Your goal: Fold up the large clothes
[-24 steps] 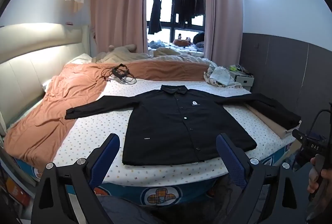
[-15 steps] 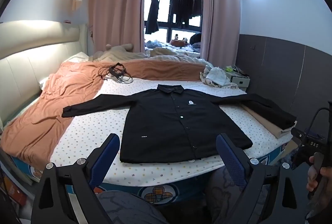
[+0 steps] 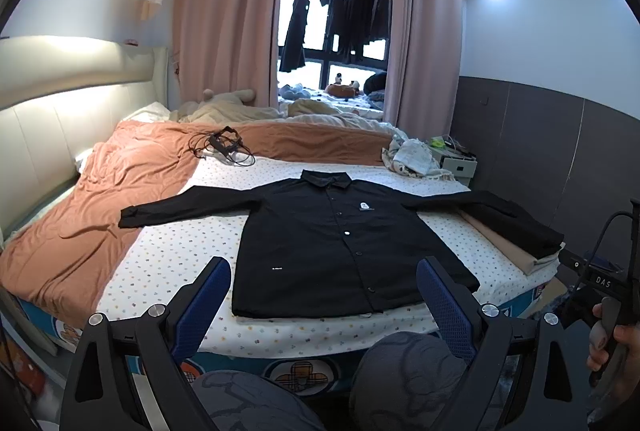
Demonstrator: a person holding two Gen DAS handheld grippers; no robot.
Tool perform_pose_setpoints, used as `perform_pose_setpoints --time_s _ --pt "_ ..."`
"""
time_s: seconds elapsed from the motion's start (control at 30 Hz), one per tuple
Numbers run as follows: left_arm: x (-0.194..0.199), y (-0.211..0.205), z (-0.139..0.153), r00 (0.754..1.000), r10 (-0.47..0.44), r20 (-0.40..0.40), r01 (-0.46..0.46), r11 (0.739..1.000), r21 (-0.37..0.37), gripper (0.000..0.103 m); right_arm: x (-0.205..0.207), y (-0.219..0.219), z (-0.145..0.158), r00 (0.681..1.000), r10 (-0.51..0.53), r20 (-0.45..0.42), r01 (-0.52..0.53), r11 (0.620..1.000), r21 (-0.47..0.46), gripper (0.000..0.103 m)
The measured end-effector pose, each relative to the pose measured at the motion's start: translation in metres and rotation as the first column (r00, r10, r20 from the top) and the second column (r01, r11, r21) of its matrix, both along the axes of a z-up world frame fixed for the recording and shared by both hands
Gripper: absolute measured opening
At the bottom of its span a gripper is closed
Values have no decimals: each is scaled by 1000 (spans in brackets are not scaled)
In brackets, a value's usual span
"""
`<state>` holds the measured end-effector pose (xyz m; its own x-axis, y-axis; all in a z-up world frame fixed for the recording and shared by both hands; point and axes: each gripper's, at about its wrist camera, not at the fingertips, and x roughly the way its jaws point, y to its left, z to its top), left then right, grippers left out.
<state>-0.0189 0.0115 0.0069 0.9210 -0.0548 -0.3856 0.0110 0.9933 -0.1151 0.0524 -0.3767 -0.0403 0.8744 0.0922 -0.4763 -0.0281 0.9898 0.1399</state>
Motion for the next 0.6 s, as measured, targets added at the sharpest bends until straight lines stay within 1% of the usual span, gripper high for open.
perform_pose_setpoints --time_s 0.13,0.3,0.47,0.53,0.6 --pt "-2 1 1 1000 -2 -4 2 1000 -9 94 2 -2 1 1000 -6 -4 6 1000 13 103" --pt "-4 0 3 1000 -3 -2 3 1000 0 94 1 -2 -1 1000 -8 -9 8 1000 23 103" --pt "-5 0 1 1000 -13 8 13 1000 10 94 2 0 -1 1000 -25 9 25 1000 1 103" --pt "-3 1 1 1000 -18 2 18 1000 6 94 6 2 -3 999 -33 -4 33 999 -14 103" --pt "-2 2 0 1000 -26 0 26 1000 -6 94 8 3 -2 1000 -27 -11 27 1000 -9 103"
